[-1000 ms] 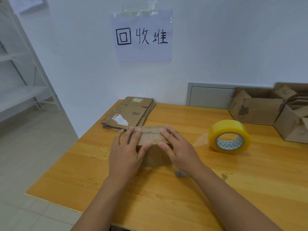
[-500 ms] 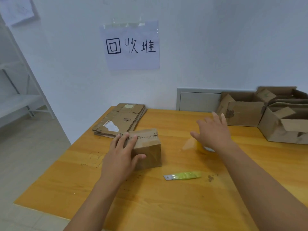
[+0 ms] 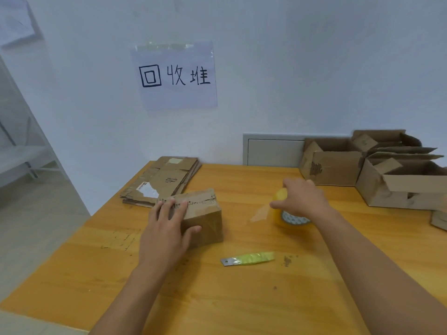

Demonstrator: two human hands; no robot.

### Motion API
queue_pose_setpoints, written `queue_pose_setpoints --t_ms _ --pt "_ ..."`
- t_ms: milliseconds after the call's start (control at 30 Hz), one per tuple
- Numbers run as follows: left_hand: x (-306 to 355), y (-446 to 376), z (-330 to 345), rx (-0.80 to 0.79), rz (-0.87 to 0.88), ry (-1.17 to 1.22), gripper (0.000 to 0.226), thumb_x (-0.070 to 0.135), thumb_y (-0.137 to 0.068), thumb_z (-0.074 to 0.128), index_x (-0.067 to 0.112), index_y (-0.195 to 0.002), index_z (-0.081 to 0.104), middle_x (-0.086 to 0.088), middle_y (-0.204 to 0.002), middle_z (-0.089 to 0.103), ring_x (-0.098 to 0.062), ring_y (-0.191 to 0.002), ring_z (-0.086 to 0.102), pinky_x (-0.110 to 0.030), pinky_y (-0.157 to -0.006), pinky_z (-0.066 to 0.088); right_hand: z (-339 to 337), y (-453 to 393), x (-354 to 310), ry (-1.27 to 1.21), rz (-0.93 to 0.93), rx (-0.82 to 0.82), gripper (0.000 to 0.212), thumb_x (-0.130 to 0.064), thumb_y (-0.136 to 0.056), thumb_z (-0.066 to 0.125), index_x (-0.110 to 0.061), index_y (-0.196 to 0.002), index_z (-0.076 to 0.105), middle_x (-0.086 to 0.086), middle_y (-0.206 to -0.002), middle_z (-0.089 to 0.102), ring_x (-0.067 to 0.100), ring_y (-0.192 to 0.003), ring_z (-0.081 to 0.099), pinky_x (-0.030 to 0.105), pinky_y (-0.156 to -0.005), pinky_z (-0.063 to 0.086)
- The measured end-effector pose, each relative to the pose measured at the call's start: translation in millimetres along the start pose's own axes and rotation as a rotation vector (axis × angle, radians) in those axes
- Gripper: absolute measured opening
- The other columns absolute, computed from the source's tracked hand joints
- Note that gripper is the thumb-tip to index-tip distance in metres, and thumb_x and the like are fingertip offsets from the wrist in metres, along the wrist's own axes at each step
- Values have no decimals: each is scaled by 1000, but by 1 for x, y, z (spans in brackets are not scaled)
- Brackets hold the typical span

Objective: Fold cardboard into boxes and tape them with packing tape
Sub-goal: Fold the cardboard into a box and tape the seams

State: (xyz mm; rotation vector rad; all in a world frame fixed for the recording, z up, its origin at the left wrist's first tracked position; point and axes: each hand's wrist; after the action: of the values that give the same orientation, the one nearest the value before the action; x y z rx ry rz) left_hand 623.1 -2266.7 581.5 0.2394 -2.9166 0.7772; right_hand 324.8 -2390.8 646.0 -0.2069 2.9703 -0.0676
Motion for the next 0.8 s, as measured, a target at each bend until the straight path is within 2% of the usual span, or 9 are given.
queue_pose_setpoints --t_ms 200,300,367,467,600,667,800 --pt "3 -3 0 -18 -33 25 67 62 -85 62 27 -140 53 -2 -148 46 -30 -141 29 -45 -86 54 -5 6 9 -275 72 51 69 -61 -82 64 -19 -134 50 6 -129 57 30 -116 51 44 -91 48" --pt "4 -3 0 -26 -41 34 66 62 -85 61 27 -141 52 -3 -148 45 -30 -142 28 -45 -86 54 -34 9 0 -558 53 192 50 -51 -85 67 -13 -115 56 8 -110 59 28 -99 53 40 -79 43" --pt "4 -4 0 -38 -49 35 67 63 -86 60 28 -143 50 -2 -150 42 -30 -143 26 -46 -89 53 -56 9 -6 -659 2 259 43 -49 -85 66 -14 -108 55 4 -100 56 25 -94 52 39 -75 42" --pt "5 -3 -2 -35 -55 35 67 64 -87 58 29 -144 48 -1 -152 40 -28 -144 24 -45 -91 52 -68 9 -11 -737 -34 279 42 -51 -86 65 -17 -110 55 1 -103 53 23 -96 50 37 -75 38" --pt "6 -2 -2 -27 -35 47 66 61 -86 61 28 -142 50 -3 -150 42 -30 -143 26 -45 -91 52 -53 17 -9 -847 -25 313 30 -48 -86 65 -21 -89 52 -3 -87 49 20 -85 48 35 -65 37" --pt "6 -3 -2 -23 -27 53 66 60 -86 63 27 -141 51 -3 -148 43 -30 -143 27 -45 -90 52 -47 21 -8 -945 -27 340 31 -47 -86 66 -20 -83 52 -3 -83 48 18 -81 47 36 -66 36" --pt "8 -7 -2 -37 -9 57 66 61 -87 60 30 -143 48 0 -150 40 -28 -143 24 -44 -92 51 -52 26 -8 -1079 -34 362 36 -50 -85 67 -17 -86 54 -3 -84 48 15 -80 45 35 -68 35"
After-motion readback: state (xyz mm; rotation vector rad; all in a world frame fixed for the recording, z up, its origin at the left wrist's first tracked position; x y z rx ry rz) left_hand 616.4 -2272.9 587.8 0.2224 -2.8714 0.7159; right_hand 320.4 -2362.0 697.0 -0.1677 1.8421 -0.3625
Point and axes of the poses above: each hand's wrist, its own y-axis away from the middle knuckle, its own z-axis out of the palm, x = y × z
